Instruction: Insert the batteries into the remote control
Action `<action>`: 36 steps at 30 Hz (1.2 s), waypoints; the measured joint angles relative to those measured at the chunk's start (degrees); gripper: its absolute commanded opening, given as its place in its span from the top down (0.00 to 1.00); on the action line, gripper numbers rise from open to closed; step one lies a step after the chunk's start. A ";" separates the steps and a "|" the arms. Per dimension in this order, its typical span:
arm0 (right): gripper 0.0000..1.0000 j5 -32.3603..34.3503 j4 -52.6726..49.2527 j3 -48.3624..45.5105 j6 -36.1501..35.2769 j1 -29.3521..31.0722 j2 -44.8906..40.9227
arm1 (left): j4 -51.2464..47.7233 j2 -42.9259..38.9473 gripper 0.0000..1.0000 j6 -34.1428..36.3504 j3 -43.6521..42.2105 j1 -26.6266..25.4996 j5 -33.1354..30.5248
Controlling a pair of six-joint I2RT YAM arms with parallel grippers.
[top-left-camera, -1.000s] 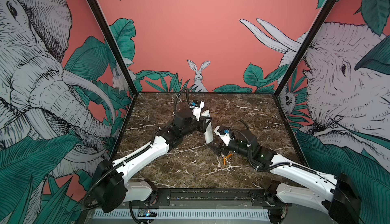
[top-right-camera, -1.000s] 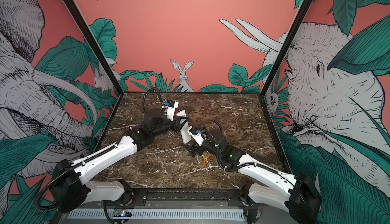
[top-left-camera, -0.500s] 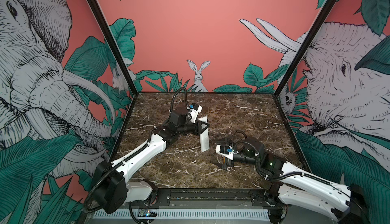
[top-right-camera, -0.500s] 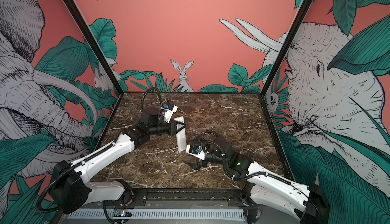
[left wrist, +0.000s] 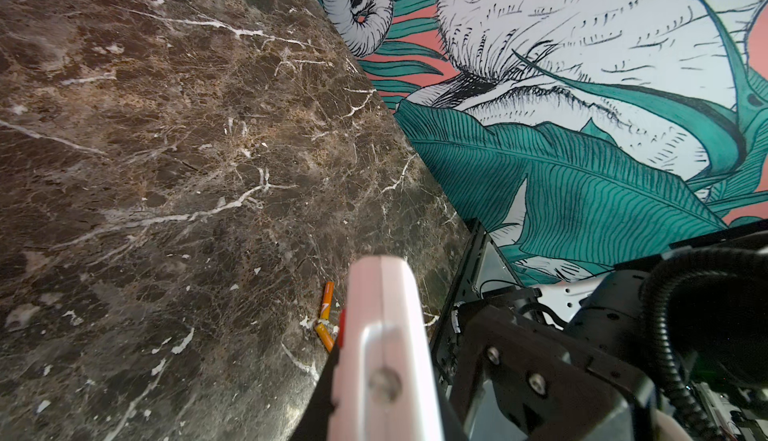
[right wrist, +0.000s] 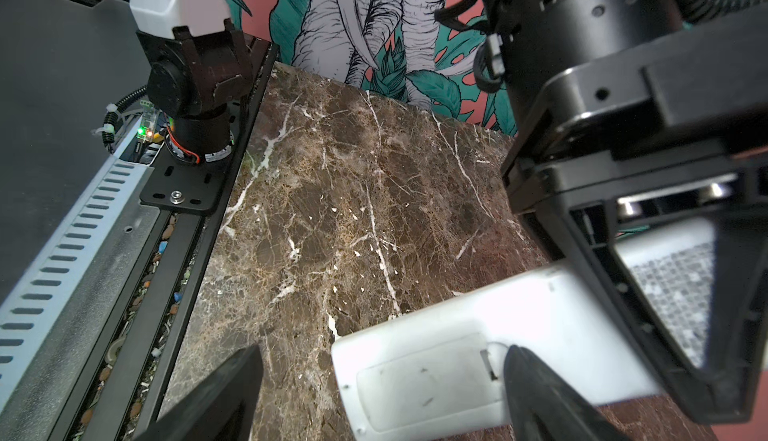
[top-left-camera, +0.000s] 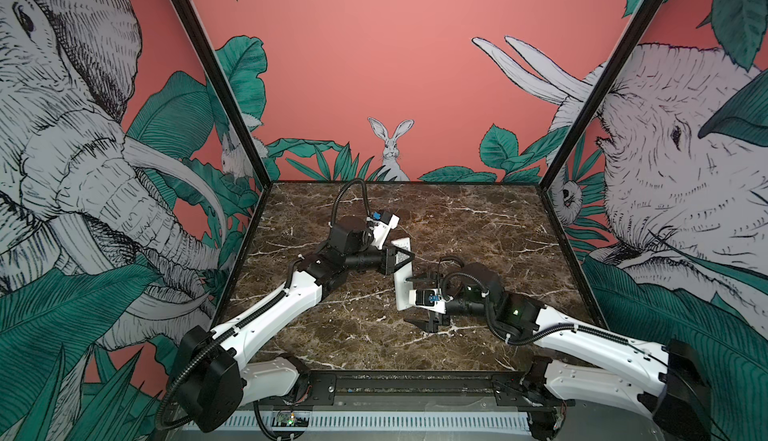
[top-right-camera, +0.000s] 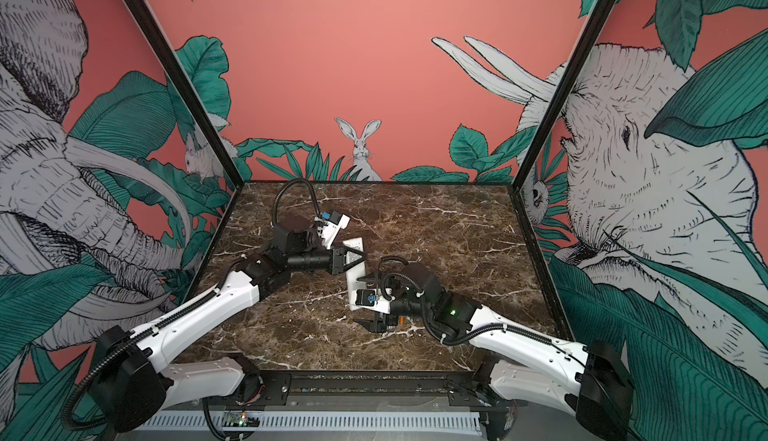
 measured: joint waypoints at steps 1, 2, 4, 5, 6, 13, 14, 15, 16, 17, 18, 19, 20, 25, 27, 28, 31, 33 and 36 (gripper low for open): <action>0.09 0.07 0.07 0.07 -0.13 0.09 0.28 | 0.07 0.00 1.00 -0.04 0.00 0.00 0.26; 0.09 0.11 0.11 0.07 -0.28 0.15 0.55 | 0.13 0.00 1.00 -0.09 0.00 0.00 0.52; 0.10 0.33 0.28 0.07 -0.72 0.28 1.14 | 0.13 0.00 1.00 -0.15 0.00 0.00 0.81; 0.10 0.55 0.37 0.07 -0.81 0.35 1.25 | 0.11 0.04 1.00 -0.17 0.00 0.02 0.94; 0.10 0.94 0.50 0.07 -0.96 0.46 1.33 | 0.13 0.11 1.00 -0.22 0.00 0.20 1.05; 0.10 2.84 0.76 0.07 -1.92 0.81 1.46 | 0.17 0.13 1.00 -0.22 0.00 0.28 1.25; 0.10 3.04 0.76 0.07 -2.05 0.87 1.46 | 0.17 0.13 1.00 -0.22 0.00 0.31 1.27; 0.10 3.26 0.76 0.07 -2.23 0.90 1.46 | 0.20 0.13 1.00 -0.24 0.00 0.31 1.31; 0.10 3.50 0.76 0.07 -2.32 0.98 1.46 | 0.24 0.13 1.00 -0.22 0.00 0.33 1.36; 0.10 3.74 0.79 0.07 -2.43 1.11 1.46 | 0.26 0.15 1.00 -0.22 0.00 0.33 1.40; 0.10 4.02 0.79 0.07 -2.49 1.20 1.46 | 0.28 0.20 1.00 -0.22 0.00 0.33 1.44; 0.10 4.26 0.76 0.07 -2.60 1.33 1.46 | 0.31 0.22 1.00 -0.22 0.00 0.33 1.46; 0.10 4.46 0.76 0.07 -2.69 1.46 1.46 | 0.33 0.24 1.00 -0.22 0.00 0.33 1.46; 0.10 5.29 0.79 0.07 -3.30 1.66 1.46 | 0.52 0.24 1.00 -0.22 0.00 0.33 1.49; 0.10 5.64 0.79 0.07 -3.52 1.84 1.44 | 0.59 0.26 1.00 -0.22 0.00 0.33 1.49; 0.10 5.73 0.76 0.07 -3.58 1.84 1.44 | 0.59 0.26 1.00 -0.22 0.00 0.33 1.51; 0.10 6.08 0.76 0.07 -3.74 1.95 1.38 | 0.63 0.28 1.00 -0.22 0.00 0.33 1.49; 0.10 6.23 0.76 0.07 -3.78 1.95 1.36 | 0.79 0.28 1.00 -0.22 0.00 0.33 1.49; 0.10 6.38 0.76 0.07 -3.93 2.05 1.36 | 0.85 0.28 1.00 -0.22 0.00 0.33 1.46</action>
